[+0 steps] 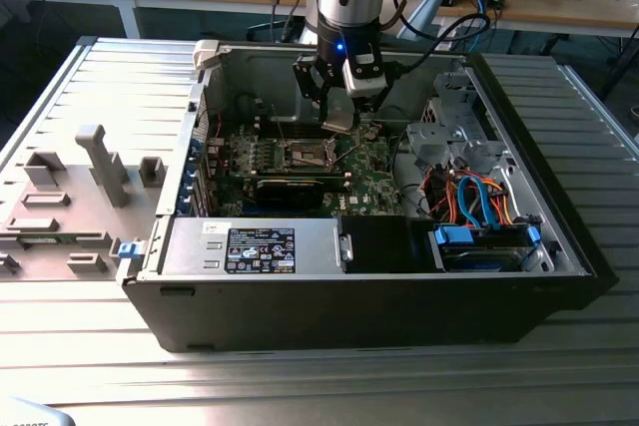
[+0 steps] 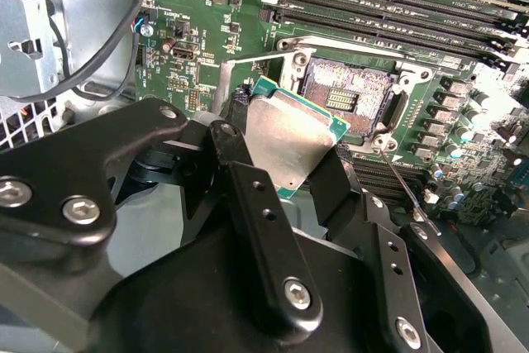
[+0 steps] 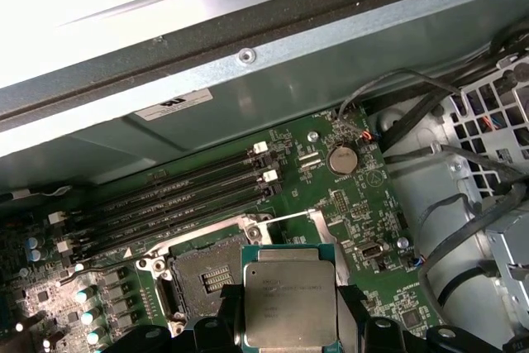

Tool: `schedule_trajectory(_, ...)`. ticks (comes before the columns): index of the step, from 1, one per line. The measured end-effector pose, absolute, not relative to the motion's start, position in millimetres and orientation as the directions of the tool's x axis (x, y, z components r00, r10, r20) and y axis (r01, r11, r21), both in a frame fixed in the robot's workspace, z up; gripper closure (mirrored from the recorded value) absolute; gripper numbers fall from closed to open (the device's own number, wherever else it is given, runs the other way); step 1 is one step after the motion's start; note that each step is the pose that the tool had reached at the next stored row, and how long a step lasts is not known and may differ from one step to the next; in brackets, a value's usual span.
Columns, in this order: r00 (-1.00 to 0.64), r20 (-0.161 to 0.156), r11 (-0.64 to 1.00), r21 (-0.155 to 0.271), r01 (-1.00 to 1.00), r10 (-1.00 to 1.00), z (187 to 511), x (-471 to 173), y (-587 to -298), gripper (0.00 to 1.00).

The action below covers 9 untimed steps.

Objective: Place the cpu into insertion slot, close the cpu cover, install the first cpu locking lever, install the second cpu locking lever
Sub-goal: 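Place the cpu into insertion slot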

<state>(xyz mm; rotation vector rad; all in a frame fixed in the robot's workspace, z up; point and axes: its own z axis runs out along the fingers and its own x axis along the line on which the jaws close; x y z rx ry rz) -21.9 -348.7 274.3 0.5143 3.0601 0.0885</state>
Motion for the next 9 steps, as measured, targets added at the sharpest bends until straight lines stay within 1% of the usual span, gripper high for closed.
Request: schedule_trajectory(9, -0.943, -0.028, 0.942, 0.060, 0.330, 0.333, 274.3, -21.9, -348.7, 0.46)
